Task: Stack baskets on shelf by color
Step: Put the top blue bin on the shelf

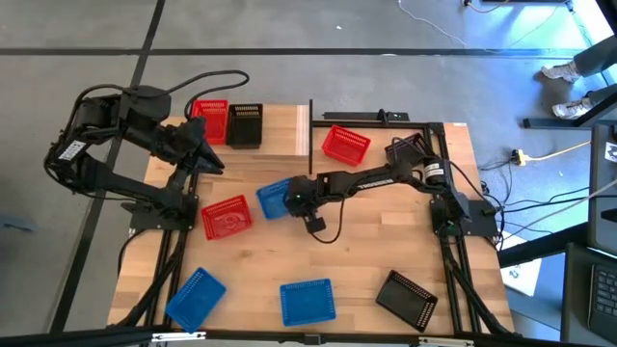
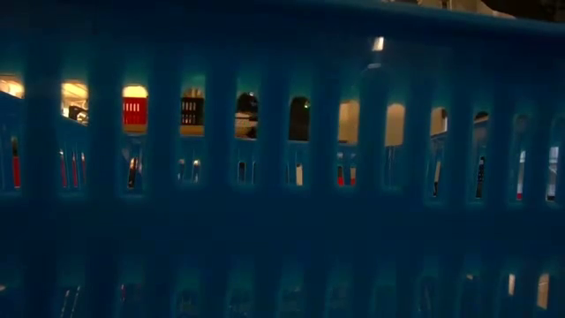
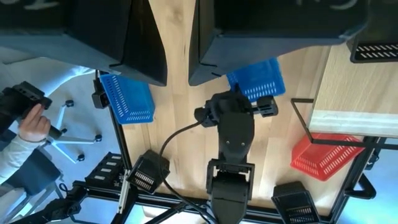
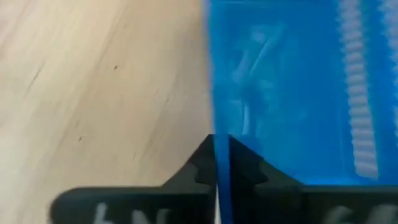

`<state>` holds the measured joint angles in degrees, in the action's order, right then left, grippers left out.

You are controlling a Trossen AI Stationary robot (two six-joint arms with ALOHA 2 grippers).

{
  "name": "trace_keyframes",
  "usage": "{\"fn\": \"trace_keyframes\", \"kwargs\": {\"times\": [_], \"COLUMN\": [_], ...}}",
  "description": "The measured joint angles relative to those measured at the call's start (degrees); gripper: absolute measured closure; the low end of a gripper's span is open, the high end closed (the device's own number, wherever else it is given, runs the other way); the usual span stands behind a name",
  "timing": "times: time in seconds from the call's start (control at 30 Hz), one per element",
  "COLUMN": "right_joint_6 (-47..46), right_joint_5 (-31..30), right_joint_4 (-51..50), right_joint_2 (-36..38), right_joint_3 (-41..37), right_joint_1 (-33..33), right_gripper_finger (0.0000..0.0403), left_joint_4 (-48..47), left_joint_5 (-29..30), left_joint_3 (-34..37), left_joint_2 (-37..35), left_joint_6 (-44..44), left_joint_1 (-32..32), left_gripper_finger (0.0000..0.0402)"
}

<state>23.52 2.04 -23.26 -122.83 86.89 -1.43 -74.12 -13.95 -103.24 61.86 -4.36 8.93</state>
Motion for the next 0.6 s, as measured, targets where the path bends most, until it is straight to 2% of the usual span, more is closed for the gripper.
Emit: {"fn": "trace_keyframes", "kwargs": {"times": [0.27, 0.37, 0.47, 0.6], "right_joint_6": [-10.36, -13.39, -17.84, -25.41], "right_joint_5": [0.73, 0.7, 0.47, -3.12], "right_joint_4": [-4.77, -9.54, -16.15, -24.24], "right_joint_2": [1.94, 2.51, 2.51, 2.51], "right_joint_3": [3.48, 8.28, 14.23, 23.71], "right_joint_1": [1.09, 1.89, 2.88, 4.43], "right_gripper_finger": [0.0401, 0.0401, 0.0402, 0.0402], "left_joint_4": [-0.04, -0.23, -1.59, -4.93], "left_joint_5": [0.01, 1.05, 4.64, 9.9], "left_joint_3": [0.0, 0.0, 0.0, 0.0], "left_joint_2": [-0.01, -0.01, -0.06, -0.06], "left_joint_6": [1.84, 1.95, 1.95, 1.97], "left_joint_1": [-0.01, -0.02, 0.0, 0.0], "left_gripper_finger": [0.0343, 0.0343, 0.0343, 0.0343]}}
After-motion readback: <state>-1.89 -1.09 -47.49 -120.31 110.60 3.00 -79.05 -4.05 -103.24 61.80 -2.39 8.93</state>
